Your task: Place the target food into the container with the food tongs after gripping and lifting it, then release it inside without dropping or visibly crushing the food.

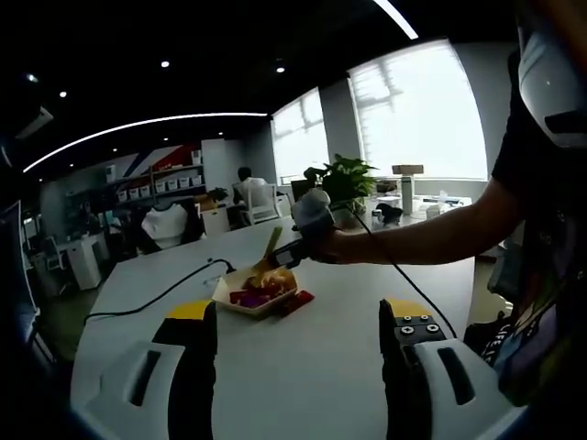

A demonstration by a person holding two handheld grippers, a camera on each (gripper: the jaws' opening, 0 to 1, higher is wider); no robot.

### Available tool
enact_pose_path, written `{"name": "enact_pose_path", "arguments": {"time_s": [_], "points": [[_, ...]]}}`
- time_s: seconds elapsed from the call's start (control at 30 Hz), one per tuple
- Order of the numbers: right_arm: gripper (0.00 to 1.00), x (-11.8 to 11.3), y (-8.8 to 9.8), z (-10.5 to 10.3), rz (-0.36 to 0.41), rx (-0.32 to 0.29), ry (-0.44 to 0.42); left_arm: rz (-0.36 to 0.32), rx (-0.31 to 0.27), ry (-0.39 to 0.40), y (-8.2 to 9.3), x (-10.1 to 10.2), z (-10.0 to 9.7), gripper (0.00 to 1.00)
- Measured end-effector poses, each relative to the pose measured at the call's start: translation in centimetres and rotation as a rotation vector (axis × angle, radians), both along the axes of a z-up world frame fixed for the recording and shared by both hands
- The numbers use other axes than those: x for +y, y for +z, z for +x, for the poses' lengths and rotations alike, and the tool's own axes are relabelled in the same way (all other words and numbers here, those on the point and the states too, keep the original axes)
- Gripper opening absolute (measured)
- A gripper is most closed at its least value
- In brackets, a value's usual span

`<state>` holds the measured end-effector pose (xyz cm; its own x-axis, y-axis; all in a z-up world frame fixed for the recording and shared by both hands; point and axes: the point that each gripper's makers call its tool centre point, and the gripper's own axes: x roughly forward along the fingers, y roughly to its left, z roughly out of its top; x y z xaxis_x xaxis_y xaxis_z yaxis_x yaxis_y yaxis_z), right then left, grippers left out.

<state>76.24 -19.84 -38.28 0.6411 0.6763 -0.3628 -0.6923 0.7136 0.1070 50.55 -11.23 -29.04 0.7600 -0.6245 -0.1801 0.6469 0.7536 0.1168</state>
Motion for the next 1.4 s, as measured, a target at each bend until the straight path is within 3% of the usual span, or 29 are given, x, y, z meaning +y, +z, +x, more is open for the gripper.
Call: {"name": "enact_pose_path", "arguments": {"time_s": [0.57, 1.13, 1.4], "points": [[0.18, 0.4, -0.4, -0.2, -0.064, -0.028, 0.037, -0.003, -0.005, 0.005, 0.3, 0.1, 0.0, 0.77], [0.2, -2.0, 1.6, -2.4, 0.001, -0.06, 0.031, -0.002, -0.008, -0.009, 0.4, -0.4, -0.3, 0.77], [0.2, -4.3, 2.1, -3.1, -0.002, -0.076, 0.013, -0.008, -0.011, -0.016, 0.5, -0.8, -0.1, 0.77]]}}
